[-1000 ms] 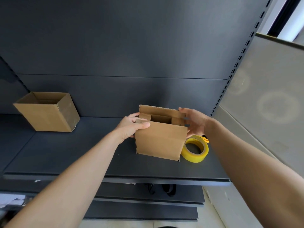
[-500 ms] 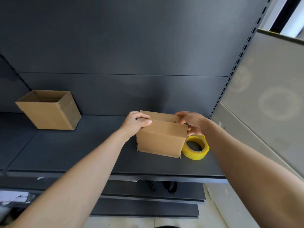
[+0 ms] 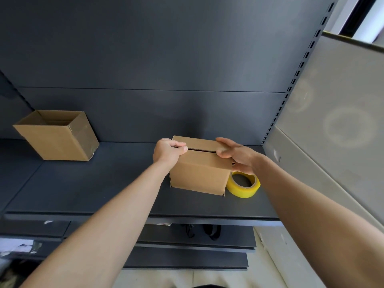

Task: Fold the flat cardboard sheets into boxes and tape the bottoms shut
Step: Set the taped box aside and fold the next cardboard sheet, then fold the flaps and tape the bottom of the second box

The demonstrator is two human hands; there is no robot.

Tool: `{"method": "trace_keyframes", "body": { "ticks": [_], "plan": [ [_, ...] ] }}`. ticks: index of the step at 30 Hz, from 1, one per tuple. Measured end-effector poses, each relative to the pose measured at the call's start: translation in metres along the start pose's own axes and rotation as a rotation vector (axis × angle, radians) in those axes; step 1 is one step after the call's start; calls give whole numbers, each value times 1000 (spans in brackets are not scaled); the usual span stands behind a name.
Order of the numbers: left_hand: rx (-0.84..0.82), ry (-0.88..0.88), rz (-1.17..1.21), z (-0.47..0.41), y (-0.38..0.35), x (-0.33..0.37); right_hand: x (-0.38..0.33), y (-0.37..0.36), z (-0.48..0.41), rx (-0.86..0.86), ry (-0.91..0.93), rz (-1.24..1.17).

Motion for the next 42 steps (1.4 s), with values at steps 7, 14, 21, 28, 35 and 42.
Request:
{"method": "trace_keyframes", "body": {
  "ticks": [7, 14, 21, 28, 35, 42],
  "plan": [
    [28, 75, -14, 7, -1, -4, 6, -7, -6, 104, 88, -20],
    [49, -14, -86, 15, -4, 6, 3, -8, -9, 142, 131, 84],
    [16, -314, -411, 25, -37, 35, 4, 5, -4, 2, 155, 78],
    [-31, -297, -297, 19, -37, 25, 52, 65, 16, 11, -62, 792],
    [35, -305, -296, 19, -42, 23, 64, 46, 7, -341, -128, 1295],
    [11, -244, -267, 16, -43, 25, 56, 46, 20, -290, -55, 1456]
  ]
}}
Point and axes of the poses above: each hand's wrist, its own z-axis away from the middle knuckle, its own y-axis out of the back of the hand, x = y × z, the point moved 4 cm from there along -z, towards the middle knuckle, and after that the axes turned 15 degrees about y, right-handed, at the moved point
